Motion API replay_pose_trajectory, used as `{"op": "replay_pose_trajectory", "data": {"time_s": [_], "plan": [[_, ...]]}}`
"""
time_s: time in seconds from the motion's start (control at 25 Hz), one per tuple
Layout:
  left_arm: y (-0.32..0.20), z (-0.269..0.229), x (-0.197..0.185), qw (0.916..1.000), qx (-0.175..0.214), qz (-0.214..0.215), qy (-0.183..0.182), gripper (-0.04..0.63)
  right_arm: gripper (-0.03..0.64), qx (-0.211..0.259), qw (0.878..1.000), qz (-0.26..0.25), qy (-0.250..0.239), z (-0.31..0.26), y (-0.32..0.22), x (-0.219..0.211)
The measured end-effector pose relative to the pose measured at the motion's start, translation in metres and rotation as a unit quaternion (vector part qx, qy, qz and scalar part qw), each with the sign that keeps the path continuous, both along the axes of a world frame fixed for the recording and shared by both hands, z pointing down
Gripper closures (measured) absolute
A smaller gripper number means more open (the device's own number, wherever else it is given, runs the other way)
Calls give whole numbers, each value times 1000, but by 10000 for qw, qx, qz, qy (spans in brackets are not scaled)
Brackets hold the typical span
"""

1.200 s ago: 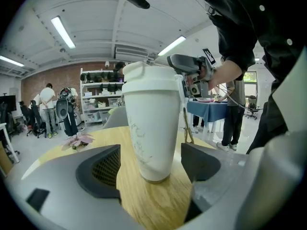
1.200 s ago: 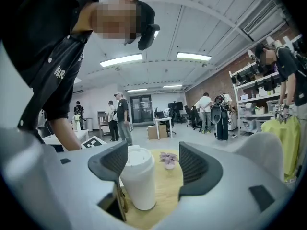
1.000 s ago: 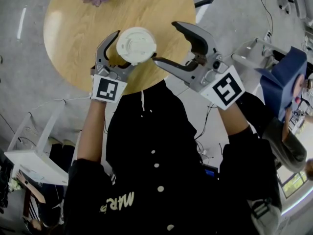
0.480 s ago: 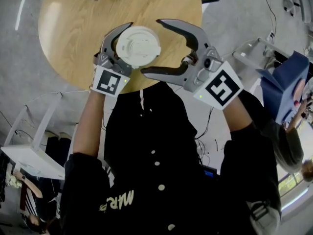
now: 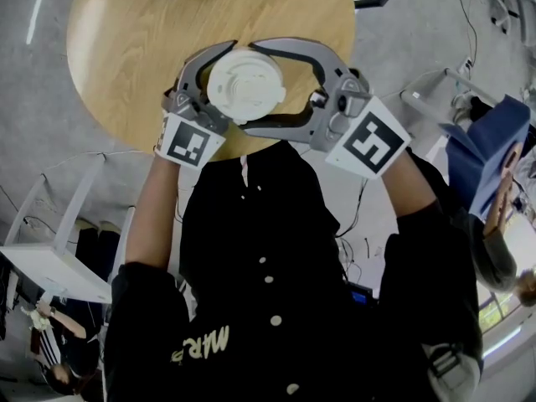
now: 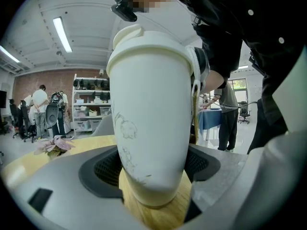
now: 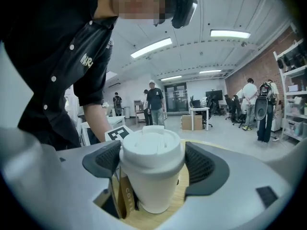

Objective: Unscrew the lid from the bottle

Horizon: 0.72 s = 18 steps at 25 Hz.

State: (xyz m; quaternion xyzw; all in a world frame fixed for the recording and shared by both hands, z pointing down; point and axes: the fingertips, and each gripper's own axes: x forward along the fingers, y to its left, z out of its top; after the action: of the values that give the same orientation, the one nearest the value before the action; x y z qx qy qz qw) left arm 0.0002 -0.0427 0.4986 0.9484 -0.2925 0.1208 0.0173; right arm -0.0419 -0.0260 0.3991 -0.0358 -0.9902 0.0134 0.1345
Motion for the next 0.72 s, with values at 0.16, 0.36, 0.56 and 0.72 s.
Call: {"op": "replay_pose_trajectory", "data": {"time_s": [0.16, 0.36, 0.56, 0.72], "plan": [[10, 7, -3, 9983, -164, 487, -275, 219, 195, 71, 9964, -843, -4, 0, 8, -1], [12, 6, 1, 9942, -203, 999, -343, 219, 193, -10, 9816, -1904, 128, -2, 10, 0], [10, 9, 1, 9945, -228, 972, -303, 219, 157, -234, 9880, -1476, 382, 2, 3, 7], [11, 7, 2, 9947, -205, 974, -269, 219, 126, -489, 9985, -256, 58, -12, -4, 6]]}}
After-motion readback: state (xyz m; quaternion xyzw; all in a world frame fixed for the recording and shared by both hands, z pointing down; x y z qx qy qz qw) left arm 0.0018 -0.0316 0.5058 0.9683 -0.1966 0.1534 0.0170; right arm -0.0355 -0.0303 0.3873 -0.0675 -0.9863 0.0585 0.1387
